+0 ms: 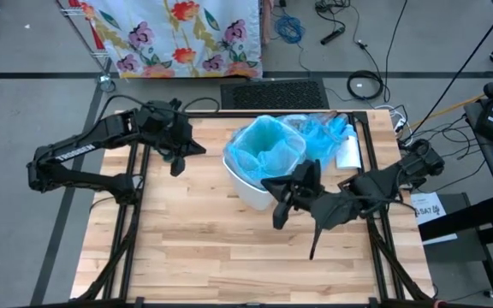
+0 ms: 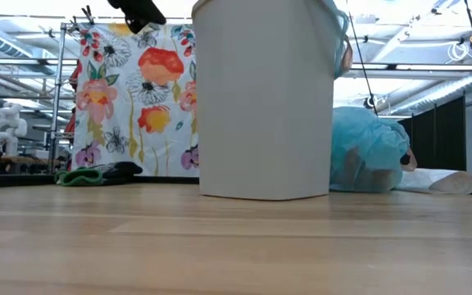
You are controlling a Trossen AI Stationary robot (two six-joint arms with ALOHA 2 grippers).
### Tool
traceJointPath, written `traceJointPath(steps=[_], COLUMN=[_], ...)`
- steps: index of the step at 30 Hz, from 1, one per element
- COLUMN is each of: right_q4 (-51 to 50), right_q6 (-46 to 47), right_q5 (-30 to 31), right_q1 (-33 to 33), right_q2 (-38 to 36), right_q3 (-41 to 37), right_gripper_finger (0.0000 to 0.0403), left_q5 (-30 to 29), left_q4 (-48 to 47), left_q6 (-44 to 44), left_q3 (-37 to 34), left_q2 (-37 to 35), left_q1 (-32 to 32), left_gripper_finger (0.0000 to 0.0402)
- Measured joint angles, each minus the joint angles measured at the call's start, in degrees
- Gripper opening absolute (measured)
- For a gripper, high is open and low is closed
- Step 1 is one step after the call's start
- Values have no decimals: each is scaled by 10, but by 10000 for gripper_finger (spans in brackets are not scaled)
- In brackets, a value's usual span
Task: Place trash/remove bag and relplace
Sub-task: Insert the new blue trash bag into the trash bin
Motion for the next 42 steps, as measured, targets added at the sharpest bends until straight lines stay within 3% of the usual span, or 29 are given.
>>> traceJointPath(steps=[9, 17, 21, 30, 42], right_q4=[-213, -420, -483, -483, -480], right_q6=[-87, -56, -41, -73, -123], right_q5=[-27, -148, -180, -298, -299], right_q1=[-34, -77, -93, -120, -120], right_q2=[111, 189, 199, 179, 184], right_q3=[197, 338, 357, 358, 358], right_gripper_finger=[0, 0, 0, 5, 99], left_q5=[-21, -27, -30, -32, -32], left_q4=[-28, -30, -31, -32, -32], left_q6=[0, 3, 2, 0, -2], left_q3=[0, 0, 0, 0, 0], left_q2=[0, 0, 0, 0, 0], left_q1=[0, 0, 0, 0, 0], left_gripper_finger=[0, 0, 0, 0, 0])
